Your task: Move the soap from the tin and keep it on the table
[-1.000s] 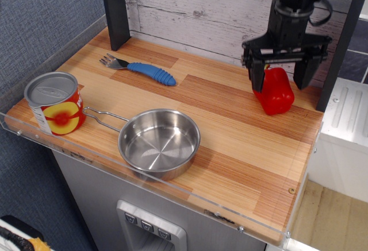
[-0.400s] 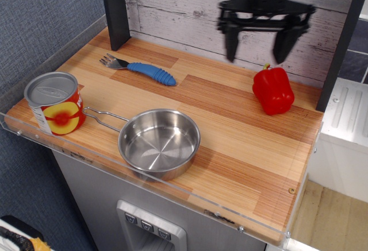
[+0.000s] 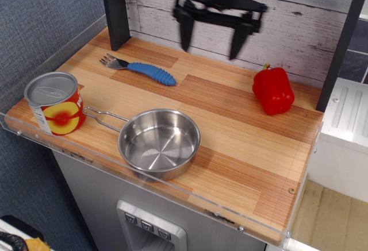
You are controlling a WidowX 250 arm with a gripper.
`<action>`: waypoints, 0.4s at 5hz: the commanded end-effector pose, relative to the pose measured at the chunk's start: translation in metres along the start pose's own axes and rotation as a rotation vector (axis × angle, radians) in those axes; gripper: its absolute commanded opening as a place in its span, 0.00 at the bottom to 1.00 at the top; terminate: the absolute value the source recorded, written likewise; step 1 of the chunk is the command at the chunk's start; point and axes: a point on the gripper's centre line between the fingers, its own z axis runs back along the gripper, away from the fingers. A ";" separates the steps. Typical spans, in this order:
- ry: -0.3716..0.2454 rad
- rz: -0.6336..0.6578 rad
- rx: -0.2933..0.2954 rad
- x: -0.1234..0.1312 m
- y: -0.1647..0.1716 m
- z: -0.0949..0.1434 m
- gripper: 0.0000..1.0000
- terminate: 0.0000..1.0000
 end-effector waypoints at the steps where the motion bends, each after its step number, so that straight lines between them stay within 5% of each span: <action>1: -0.051 0.040 0.008 0.028 0.049 0.001 1.00 0.00; 2: -0.035 0.042 0.030 0.036 0.073 -0.007 1.00 1.00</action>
